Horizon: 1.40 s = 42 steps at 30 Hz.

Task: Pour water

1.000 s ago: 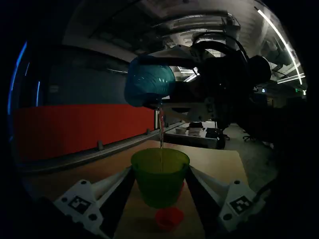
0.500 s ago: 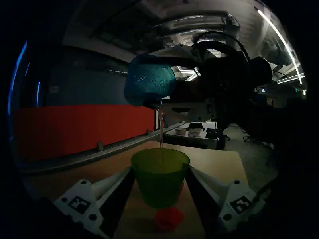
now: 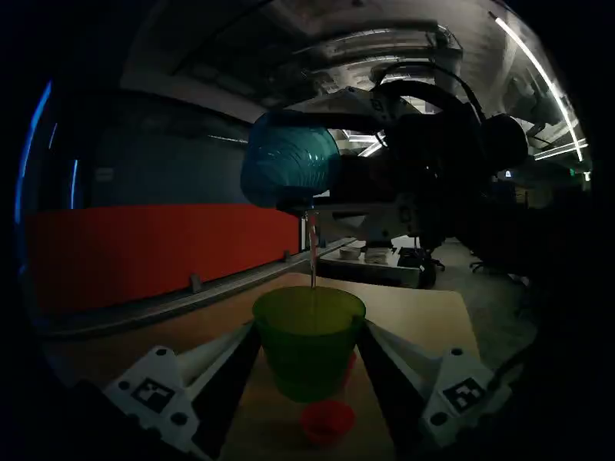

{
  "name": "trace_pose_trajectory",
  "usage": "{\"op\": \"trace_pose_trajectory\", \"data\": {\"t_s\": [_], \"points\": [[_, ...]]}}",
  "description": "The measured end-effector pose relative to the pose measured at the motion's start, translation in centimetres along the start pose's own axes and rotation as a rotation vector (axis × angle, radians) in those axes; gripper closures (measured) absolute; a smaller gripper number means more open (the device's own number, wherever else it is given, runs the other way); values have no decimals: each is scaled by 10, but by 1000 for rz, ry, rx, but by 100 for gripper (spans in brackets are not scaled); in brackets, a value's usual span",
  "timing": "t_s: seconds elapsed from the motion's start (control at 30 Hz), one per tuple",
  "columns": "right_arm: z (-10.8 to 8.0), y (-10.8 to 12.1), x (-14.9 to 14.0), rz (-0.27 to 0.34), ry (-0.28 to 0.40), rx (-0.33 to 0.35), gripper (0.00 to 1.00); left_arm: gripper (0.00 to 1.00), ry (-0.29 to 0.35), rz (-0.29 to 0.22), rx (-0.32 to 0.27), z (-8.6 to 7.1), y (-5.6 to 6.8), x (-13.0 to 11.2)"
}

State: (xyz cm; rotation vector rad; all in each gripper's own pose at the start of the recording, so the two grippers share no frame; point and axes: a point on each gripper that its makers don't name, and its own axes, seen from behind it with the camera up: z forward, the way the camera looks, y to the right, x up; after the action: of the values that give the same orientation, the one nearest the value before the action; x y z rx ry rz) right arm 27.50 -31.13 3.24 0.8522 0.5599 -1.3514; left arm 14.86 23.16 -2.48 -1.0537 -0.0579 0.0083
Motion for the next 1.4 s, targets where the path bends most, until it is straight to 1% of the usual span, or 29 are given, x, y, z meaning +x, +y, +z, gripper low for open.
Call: {"op": "trace_pose_trajectory", "data": {"t_s": [0.27,0.57,1.4], "points": [[1,3,1,-9,3,-3,8,16,7,0,4,-2,-2,5],[-1,7,3,-24,4,-9,8,16,7,2,1,-3,0,6],[1,8,5,-64,0,-17,8,16,11,6,2,-2,0,8]]}}
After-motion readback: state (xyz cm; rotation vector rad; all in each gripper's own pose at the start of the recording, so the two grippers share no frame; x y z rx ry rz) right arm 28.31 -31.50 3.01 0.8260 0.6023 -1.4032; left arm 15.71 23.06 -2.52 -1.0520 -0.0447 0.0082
